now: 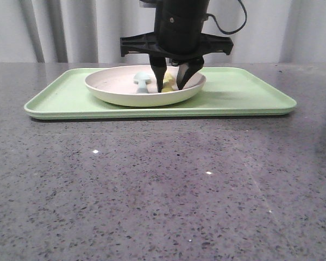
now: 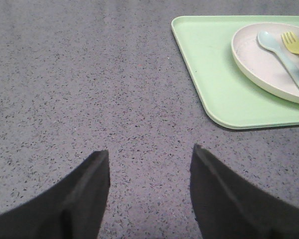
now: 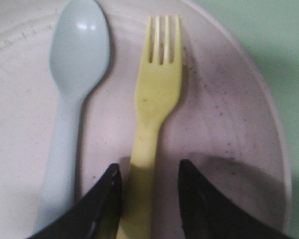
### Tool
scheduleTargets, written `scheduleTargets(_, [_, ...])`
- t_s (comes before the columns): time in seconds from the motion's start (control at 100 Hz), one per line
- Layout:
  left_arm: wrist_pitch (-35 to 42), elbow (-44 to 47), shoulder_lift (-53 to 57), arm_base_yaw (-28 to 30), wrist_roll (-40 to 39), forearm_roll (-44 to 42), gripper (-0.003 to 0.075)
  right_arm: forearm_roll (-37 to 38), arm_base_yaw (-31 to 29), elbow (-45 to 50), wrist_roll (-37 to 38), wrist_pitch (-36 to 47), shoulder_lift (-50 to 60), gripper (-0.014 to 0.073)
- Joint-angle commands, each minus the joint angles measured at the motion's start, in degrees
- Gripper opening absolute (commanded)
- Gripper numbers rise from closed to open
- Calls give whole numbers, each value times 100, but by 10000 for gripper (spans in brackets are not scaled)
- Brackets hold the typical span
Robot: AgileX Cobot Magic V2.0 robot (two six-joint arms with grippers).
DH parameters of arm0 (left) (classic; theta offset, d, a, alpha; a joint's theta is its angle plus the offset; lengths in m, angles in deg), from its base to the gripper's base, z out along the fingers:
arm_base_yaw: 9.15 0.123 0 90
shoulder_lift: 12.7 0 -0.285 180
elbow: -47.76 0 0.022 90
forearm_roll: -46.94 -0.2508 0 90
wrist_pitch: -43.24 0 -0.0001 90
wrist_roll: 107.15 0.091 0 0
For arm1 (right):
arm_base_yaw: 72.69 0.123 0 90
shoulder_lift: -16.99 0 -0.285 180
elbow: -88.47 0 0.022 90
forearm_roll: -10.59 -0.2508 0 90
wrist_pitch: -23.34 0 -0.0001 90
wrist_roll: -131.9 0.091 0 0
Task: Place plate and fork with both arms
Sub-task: 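Close the right gripper on the yellow fork and lift it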
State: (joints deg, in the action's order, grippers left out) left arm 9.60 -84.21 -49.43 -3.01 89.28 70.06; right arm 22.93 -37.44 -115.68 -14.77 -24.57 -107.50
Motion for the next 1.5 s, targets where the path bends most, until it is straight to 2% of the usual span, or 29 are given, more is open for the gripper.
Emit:
scheduleTargets(0.0, [392, -148, -12, 3, -37, 153, 368, 188, -15, -188, -3, 111, 327, 235])
scheduleTargets(0.21, [392, -148, -12, 3, -37, 153, 368, 188, -15, -188, -3, 107, 327, 160])
scheduleTargets(0.62, [392, -148, -12, 3, -37, 153, 368, 188, -15, -188, -3, 107, 327, 159])
scheduleTargets(0.86, [392, -148, -12, 3, -37, 153, 368, 188, -15, -188, -3, 107, 327, 31])
scheduleTargets(1.05, [392, -148, -12, 3, -37, 153, 368, 188, -15, -188, -3, 107, 327, -16])
scheduleTargets(1.49, [392, -148, -12, 3, -37, 153, 368, 188, -137, -192, -8, 45, 982, -29])
